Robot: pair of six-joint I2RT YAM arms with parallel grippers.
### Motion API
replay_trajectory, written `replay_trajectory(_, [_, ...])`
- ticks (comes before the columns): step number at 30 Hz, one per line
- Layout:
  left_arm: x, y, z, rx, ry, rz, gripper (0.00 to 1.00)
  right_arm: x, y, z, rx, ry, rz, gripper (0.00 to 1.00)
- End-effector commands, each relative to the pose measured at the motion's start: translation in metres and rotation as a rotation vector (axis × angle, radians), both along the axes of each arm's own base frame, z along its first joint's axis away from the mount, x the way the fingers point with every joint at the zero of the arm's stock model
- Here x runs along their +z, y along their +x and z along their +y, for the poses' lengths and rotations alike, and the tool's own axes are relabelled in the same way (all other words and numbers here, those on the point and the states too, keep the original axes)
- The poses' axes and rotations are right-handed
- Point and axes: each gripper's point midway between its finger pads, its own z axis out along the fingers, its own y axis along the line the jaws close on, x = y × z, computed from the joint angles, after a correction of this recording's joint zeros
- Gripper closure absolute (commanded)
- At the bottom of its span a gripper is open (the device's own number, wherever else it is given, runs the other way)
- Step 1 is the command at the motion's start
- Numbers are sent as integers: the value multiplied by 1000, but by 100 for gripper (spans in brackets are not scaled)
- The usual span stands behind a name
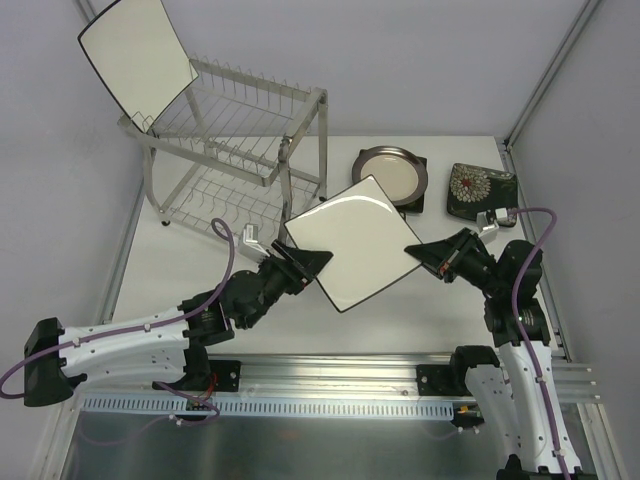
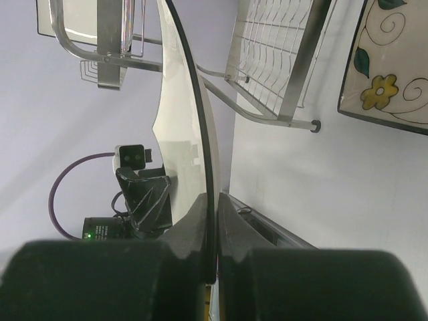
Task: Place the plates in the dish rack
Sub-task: Pass the plate from the right arm to the left
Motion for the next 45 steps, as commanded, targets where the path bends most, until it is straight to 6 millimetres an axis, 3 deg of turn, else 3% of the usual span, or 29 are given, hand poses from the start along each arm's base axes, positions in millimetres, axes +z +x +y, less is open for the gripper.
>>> replay_trajectory(1, [33, -3, -1, -9, -114, -28, 53, 60, -16, 7, 55, 80, -191, 99])
replay_trajectory(6, [46, -5, -3, -23, -138, -50, 59, 58, -18, 6, 52, 75, -190, 99])
replay_trajectory(19, [56, -10, -12, -74, -155, -81, 69, 55, -20, 6, 49, 73, -193, 99])
replay_trajectory(25, [61, -11, -12, -80, -159, -105, 85, 48, -19, 6, 50, 66, -165, 100])
replay_trajectory(26, [62, -11, -12, -80, -161, -110, 88, 47, -20, 6, 51, 58, -171, 99])
replay_trajectory(27, [63, -11, -12, -81, -162, -113, 100, 45, -20, 6, 49, 52, -160, 99])
replay_trajectory(32, [69, -11, -7, -71, -159, -144, 100, 30, -22, 4, 45, 2, -127, 99])
replay_trajectory(35, [71, -11, -4, -67, -146, -172, 100, 22, -24, 1, 43, -73, -139, 87])
replay_trajectory(39, [77, -10, 2, -54, -132, -213, 100, 7, -28, -4, 40, -169, -117, 55])
replay_trajectory(45, [83, -10, 10, -37, -98, -270, 100, 6, -31, -10, 37, -268, -141, 21])
